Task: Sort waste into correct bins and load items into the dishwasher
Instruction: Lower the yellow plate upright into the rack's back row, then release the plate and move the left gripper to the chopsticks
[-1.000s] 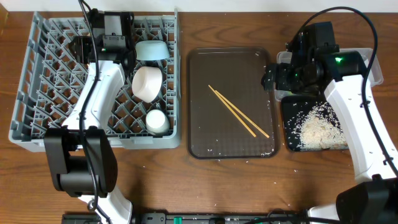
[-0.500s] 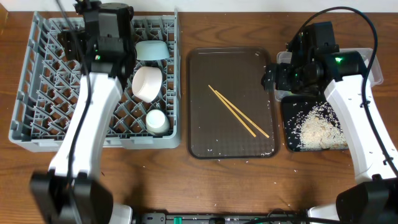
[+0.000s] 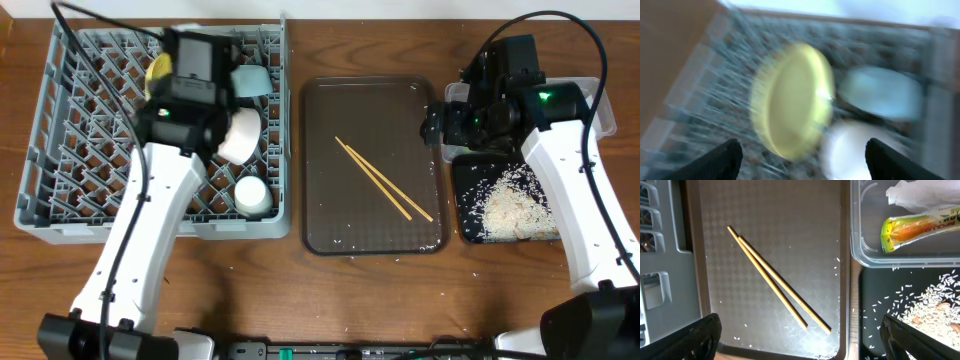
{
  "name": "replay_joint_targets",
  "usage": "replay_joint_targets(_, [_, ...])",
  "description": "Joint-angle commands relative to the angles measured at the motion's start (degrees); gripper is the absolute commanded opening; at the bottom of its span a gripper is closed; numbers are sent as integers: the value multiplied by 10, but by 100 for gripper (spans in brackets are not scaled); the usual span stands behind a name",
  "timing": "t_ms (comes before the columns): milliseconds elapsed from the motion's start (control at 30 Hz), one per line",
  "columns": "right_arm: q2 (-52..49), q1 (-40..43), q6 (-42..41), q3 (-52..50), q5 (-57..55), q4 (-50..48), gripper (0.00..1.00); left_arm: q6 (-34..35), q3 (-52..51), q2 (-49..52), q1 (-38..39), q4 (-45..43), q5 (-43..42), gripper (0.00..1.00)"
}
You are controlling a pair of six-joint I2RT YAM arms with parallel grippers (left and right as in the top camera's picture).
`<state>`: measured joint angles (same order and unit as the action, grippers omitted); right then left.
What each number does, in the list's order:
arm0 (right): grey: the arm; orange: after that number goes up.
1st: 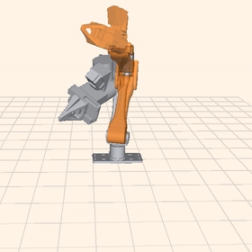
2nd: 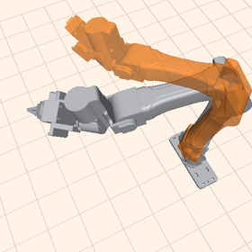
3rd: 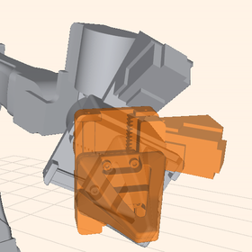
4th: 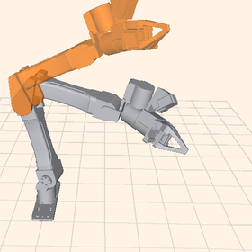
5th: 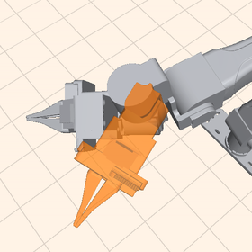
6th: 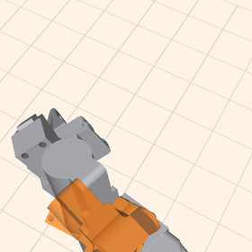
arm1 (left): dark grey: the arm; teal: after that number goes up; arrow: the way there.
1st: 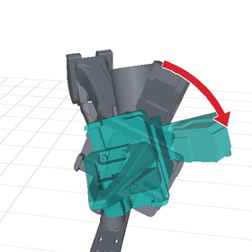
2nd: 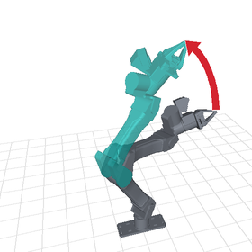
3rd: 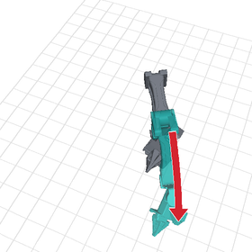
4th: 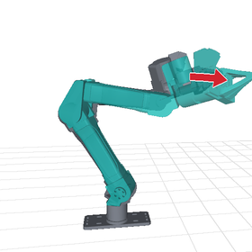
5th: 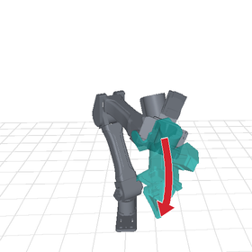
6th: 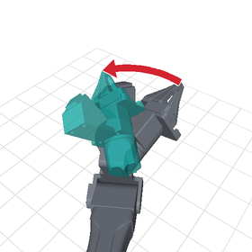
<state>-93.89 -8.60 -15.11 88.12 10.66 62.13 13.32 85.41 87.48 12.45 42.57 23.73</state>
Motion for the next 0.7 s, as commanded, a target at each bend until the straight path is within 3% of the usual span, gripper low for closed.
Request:
replay_joint_targets(0, [8, -1, -7, 7, -1, 0, 99, 176, 2, 14, 36, 20, -172, 80])
replay_joint_targets(100, [8, -1, -7, 7, -1, 0, 99, 254, 2, 38, 80, 23, -208, 79])
replay_joint_targets(233, [8, -1, -7, 7, -1, 0, 99, 304, 2, 91, 147, 18, -212, 79])
replay_joint_targets(400, [8, -1, -7, 7, -1, 0, 99, 319, 2, 170, 207, -9, -214, 71])
replay_joint_targets(667, [8, -1, -7, 7, -1, 0, 99, 405, 2, 264, 264, -43, -221, 64])
